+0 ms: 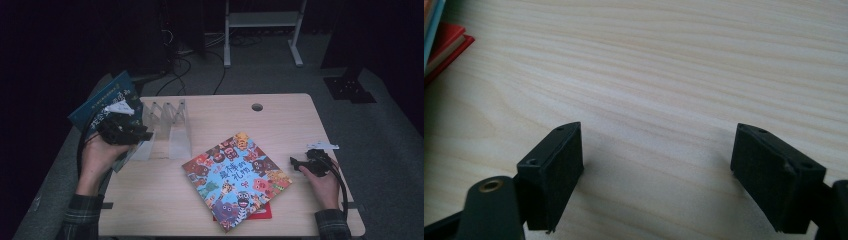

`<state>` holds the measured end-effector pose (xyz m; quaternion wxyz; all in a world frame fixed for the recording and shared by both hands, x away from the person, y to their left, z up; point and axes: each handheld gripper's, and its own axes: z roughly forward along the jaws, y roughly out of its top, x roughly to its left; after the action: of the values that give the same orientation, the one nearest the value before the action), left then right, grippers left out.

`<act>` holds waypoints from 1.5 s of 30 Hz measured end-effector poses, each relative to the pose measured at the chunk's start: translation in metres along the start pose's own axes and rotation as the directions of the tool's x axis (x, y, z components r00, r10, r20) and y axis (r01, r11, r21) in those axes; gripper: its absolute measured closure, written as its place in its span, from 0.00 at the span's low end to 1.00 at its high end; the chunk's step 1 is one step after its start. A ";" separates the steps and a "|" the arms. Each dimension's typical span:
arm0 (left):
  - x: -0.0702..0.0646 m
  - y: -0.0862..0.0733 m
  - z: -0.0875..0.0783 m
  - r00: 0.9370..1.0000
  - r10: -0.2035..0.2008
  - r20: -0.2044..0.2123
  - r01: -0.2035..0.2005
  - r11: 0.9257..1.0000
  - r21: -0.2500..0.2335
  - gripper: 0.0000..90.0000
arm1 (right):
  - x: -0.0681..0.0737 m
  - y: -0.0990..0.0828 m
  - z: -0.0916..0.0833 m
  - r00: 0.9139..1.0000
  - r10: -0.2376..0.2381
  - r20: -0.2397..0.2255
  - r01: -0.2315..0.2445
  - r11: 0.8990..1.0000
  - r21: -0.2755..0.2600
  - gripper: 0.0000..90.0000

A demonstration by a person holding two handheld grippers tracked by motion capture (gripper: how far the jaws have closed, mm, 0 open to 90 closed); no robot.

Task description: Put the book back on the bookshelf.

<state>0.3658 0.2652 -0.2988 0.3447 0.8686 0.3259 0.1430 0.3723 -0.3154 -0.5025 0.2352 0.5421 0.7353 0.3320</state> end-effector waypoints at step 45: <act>-0.054 -0.074 0.155 0.969 0.030 0.247 -0.033 0.999 0.006 0.18 | 0.034 -0.034 -0.076 0.976 -0.083 -0.204 0.074 0.996 -0.049 0.39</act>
<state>0.3646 0.1918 -0.4635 0.3757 0.8865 0.2674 0.0378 0.2864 -0.3069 -0.4765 0.1820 0.4706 0.7694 0.3917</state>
